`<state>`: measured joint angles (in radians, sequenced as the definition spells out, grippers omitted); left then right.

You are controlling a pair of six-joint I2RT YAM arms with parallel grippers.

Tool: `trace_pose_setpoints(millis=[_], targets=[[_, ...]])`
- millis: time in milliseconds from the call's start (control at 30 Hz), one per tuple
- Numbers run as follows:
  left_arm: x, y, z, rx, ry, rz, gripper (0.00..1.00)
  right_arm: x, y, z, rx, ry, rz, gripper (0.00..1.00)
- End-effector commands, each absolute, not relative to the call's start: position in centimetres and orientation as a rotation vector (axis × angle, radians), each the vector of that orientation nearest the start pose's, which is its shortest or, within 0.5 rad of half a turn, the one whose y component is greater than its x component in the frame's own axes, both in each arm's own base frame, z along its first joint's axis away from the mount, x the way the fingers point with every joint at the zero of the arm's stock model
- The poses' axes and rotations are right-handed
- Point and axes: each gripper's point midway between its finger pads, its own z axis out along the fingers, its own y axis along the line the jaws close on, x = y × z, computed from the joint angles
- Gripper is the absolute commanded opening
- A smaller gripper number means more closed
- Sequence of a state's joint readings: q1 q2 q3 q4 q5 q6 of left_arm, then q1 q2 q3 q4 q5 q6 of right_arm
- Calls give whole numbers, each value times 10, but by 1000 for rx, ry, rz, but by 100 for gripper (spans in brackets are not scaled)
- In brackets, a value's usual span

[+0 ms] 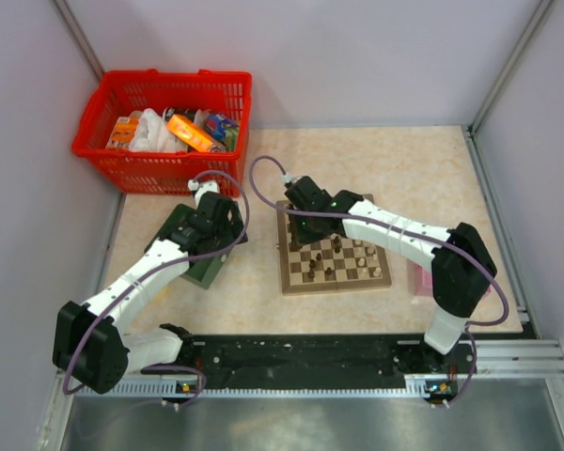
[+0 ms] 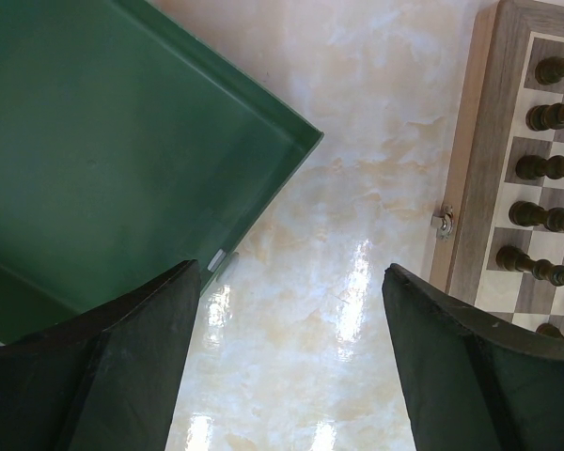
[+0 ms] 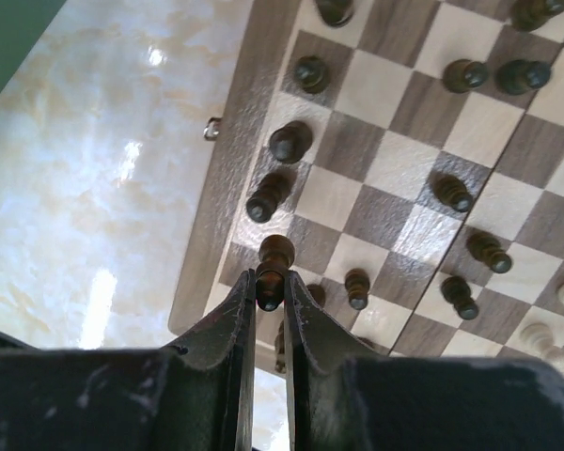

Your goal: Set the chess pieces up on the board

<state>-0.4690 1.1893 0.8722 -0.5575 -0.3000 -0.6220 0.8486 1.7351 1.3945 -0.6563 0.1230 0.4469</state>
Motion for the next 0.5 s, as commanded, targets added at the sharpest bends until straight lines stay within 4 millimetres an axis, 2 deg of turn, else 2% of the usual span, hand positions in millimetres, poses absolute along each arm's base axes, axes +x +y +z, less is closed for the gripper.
trace_pose_setpoints(millis=[0, 167, 467], targets=[[294, -115, 132, -318, 2354, -156, 83, 266, 324, 126, -490, 2525, 359, 8], [293, -115, 130, -312, 2363, -148, 83, 258, 330, 116, -516, 2544, 350, 8], [293, -114, 127, -309, 2369, -136, 82, 264, 336, 98, -540, 2563, 307, 8]])
